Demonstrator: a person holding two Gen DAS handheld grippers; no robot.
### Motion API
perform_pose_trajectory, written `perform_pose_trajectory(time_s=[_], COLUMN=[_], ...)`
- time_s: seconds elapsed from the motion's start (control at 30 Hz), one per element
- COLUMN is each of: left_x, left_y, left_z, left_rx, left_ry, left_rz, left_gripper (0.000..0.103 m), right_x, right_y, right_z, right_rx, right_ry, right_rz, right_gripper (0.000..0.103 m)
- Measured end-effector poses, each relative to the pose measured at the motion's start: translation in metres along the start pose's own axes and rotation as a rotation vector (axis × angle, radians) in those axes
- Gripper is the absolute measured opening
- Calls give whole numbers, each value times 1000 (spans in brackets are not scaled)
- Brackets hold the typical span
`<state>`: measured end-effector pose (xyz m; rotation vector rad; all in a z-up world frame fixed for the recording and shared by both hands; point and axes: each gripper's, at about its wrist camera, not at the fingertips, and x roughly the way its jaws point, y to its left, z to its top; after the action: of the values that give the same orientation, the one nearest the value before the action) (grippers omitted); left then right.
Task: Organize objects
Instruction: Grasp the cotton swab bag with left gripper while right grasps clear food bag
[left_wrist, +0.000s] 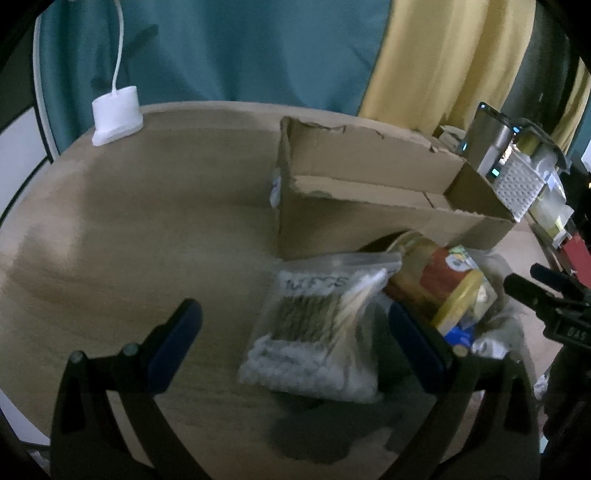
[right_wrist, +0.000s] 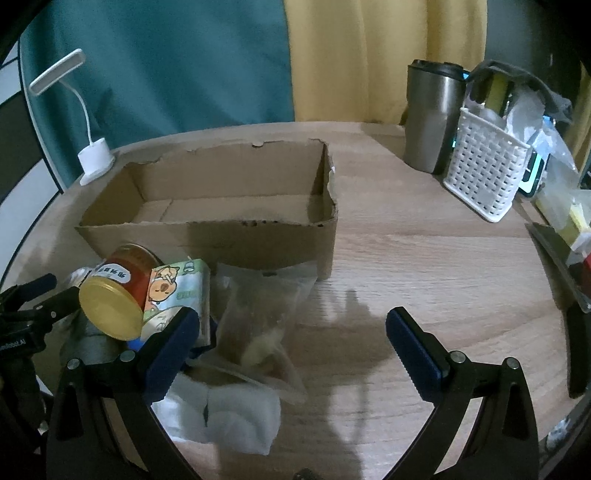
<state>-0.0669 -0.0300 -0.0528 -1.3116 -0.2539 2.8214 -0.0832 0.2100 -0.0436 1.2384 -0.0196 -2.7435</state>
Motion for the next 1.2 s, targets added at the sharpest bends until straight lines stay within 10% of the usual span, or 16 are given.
perform_pose_trajectory(time_s=[0.47,0.6,0.77,1.2], left_x=[13,16,14,-11], left_y=[8,9,5,-3], left_z=[4,3,3,13], left_rx=[-17,-34,-25,-6], left_ry=[40,56,56,0], left_rz=[-71,-122,-124,-110], left_gripper=[86,66,58,55], right_x=[20,22,24,8], right_y=[3,4,9,9], right_z=[2,2,1,6], right_rx=[7,10,0,0], right_ry=[64,75,86,40], right_rz=[24,42,61,59], right_gripper=[84,77,52,49])
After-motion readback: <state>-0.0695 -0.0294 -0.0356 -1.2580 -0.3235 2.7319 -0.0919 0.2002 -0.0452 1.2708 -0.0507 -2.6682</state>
